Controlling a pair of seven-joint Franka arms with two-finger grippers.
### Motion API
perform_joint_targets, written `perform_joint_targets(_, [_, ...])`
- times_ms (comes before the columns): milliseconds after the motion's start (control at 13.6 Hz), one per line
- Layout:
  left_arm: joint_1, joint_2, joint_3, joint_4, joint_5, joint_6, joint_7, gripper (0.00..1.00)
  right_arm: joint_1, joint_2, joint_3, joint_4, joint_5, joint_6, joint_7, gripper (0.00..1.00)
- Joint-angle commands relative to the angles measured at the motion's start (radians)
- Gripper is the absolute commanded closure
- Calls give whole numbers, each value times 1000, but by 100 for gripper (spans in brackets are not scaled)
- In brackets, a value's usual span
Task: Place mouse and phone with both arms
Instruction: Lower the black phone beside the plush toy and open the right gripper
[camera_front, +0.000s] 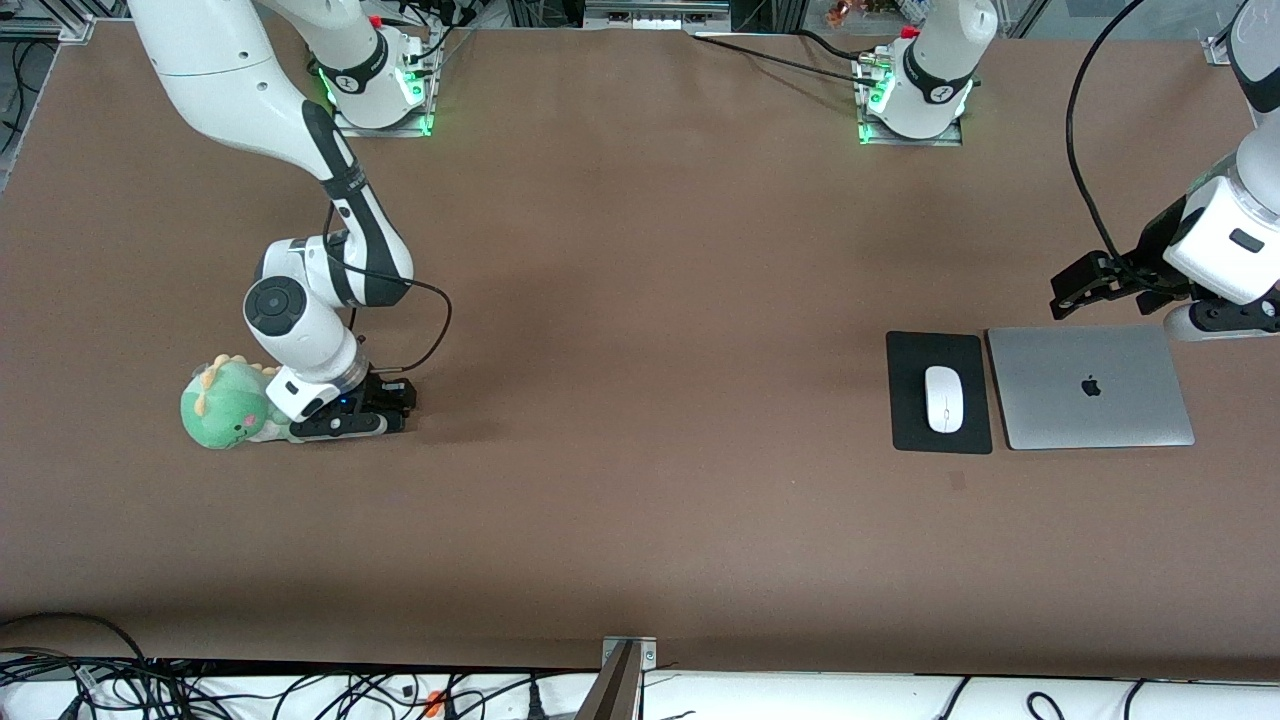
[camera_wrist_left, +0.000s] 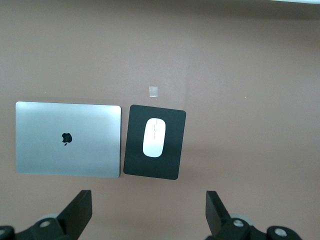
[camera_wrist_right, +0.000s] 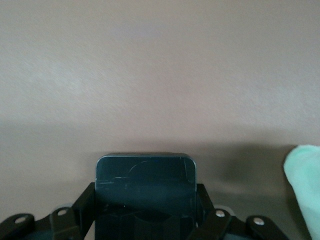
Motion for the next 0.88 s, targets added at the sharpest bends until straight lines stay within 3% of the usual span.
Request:
perform_joint_targets(0, [-5, 11, 4, 16, 33, -11, 7, 0, -37, -59, 14, -92, 20, 76, -42, 82])
perform_joint_targets(293, [-4, 12, 5, 16, 36, -11, 7, 0, -44, -59, 16, -141, 22, 147, -52, 77])
perform_joint_targets(366, [-4, 11, 4, 16, 36, -11, 5, 0, -44, -59, 16, -141, 22, 147, -52, 50])
perform_joint_targets(440, [-4, 12, 4, 16, 35, -11, 5, 0, -44, -59, 16, -141, 22, 147, -52, 6])
perform_joint_targets(513, [-4, 12, 5, 16, 34, -11, 5, 0, -44, -59, 16, -140, 22, 145, -51, 0])
perform_joint_targets(806, [-4, 12, 5, 16, 33, -11, 5, 0, -44, -77, 22, -126, 22, 118, -49, 0])
